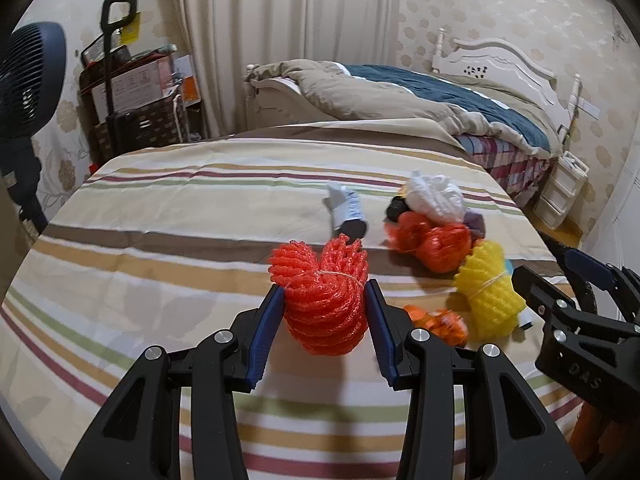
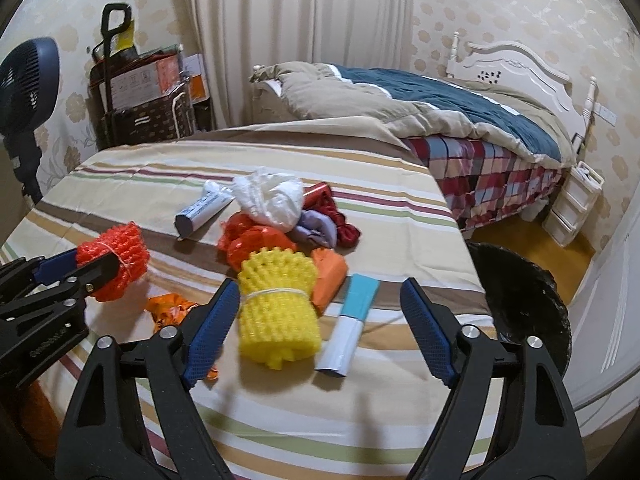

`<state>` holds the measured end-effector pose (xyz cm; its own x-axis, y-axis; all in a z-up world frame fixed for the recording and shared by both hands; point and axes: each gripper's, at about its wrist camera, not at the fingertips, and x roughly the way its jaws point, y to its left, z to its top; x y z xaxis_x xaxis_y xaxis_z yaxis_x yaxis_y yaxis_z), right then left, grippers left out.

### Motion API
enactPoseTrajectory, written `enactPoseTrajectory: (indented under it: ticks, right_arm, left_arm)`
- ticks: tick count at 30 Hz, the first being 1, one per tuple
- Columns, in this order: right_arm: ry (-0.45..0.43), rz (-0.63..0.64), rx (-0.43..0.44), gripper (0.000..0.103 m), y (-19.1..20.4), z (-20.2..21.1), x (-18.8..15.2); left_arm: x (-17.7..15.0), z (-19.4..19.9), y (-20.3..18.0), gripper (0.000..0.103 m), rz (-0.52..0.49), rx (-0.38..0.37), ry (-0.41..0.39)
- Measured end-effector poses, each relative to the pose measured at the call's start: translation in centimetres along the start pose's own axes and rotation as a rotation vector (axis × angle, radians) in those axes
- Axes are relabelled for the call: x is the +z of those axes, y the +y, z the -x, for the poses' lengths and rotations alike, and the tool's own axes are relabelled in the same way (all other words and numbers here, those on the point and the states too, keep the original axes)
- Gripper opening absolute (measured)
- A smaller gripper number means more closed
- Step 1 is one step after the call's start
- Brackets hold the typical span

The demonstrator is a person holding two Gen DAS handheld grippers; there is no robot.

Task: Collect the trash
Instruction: 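Grasp the red foam net with the left tool while the right tool grasps the yellow foam net, then carry both foam nets over the black bin and open both tools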

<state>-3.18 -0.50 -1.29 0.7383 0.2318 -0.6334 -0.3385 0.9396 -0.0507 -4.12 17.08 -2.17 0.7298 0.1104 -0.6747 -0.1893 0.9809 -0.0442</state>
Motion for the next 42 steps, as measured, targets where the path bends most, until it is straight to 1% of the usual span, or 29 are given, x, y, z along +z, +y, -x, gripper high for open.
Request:
enactPoseTrajectory:
  ticks: [3, 6, 8, 9, 11, 13, 19, 23, 26, 28, 29, 31, 35, 42]
  right_arm:
    - [0.018, 0.013, 0.008, 0.075, 0.7, -0.8, -0.1]
    - [0.039, 0.019, 0.019, 0.067, 1.3, -1.6, -0.2]
    - [0.059, 0.026, 0.028, 0.057, 1.7, -2.1, -0.4]
    - [0.069, 0.030, 0.034, 0.054, 2.0, -2.4, -0.5]
    - [0.083, 0.032, 0.051, 0.040, 2.2, -2.8, -0.7]
    - [0.082, 0.027, 0.056, 0.040, 2.3, -2.7, -0.9]
    - [0.044, 0.013, 0.065, 0.038, 1.9, -1.3, -0.7]
    - [0.010, -0.012, 0.067, 0.038, 0.8, 0.2, -0.4]
    - [-0.019, -0.031, 0.051, 0.038, -0.5, 1.4, -0.3]
    - [-0.035, -0.045, 0.034, 0.038, -1.6, 2.2, -0.2]
    - [-0.042, -0.057, 0.026, 0.038, -2.3, 2.6, -0.2]
    - [-0.053, -0.077, 0.007, 0.038, -3.7, 3.1, -0.1]
    - [-0.072, -0.119, -0.054, 0.038, -6.9, 4.0, -0.4]
    - [-0.086, -0.192, -0.151, 0.038, -12.6, 4.4, -1.1]
  left_arm:
    - [-0.2, 0.2, 0.8, 0.044, 0.011, 0.016, -0.003]
    - [-0.4, 0.3, 1.4, 0.044, 0.018, 0.032, -0.009]
    - [-0.5, 0.2, 1.7, 0.044, 0.028, 0.030, -0.006]
    - [-0.6, 0.1, 1.7, 0.044, 0.031, 0.030, -0.004]
    - [-0.6, 0.0, 1.8, 0.044, 0.035, 0.030, -0.002]
    - [-0.8, 0.0, 1.9, 0.044, 0.039, 0.029, -0.001]
    - [-0.7, 0.6, 1.8, 0.044, 0.052, 0.019, -0.018]
    - [-0.4, 1.7, 1.1, 0.044, 0.052, -0.001, -0.050]
    - [0.0, 2.3, 0.1, 0.044, 0.043, -0.016, -0.069]
    - [0.3, 2.7, -1.0, 0.044, 0.030, -0.033, -0.085]
    - [0.5, 2.9, -1.7, 0.044, 0.023, -0.059, -0.097]
    - [0.8, 3.1, -2.7, 0.044, 0.012, -0.083, -0.105]
    - [1.4, 3.1, -5.7, 0.044, -0.039, -0.116, -0.120]
    - [2.6, 2.0, -12.0, 0.044, -0.130, -0.189, -0.135]
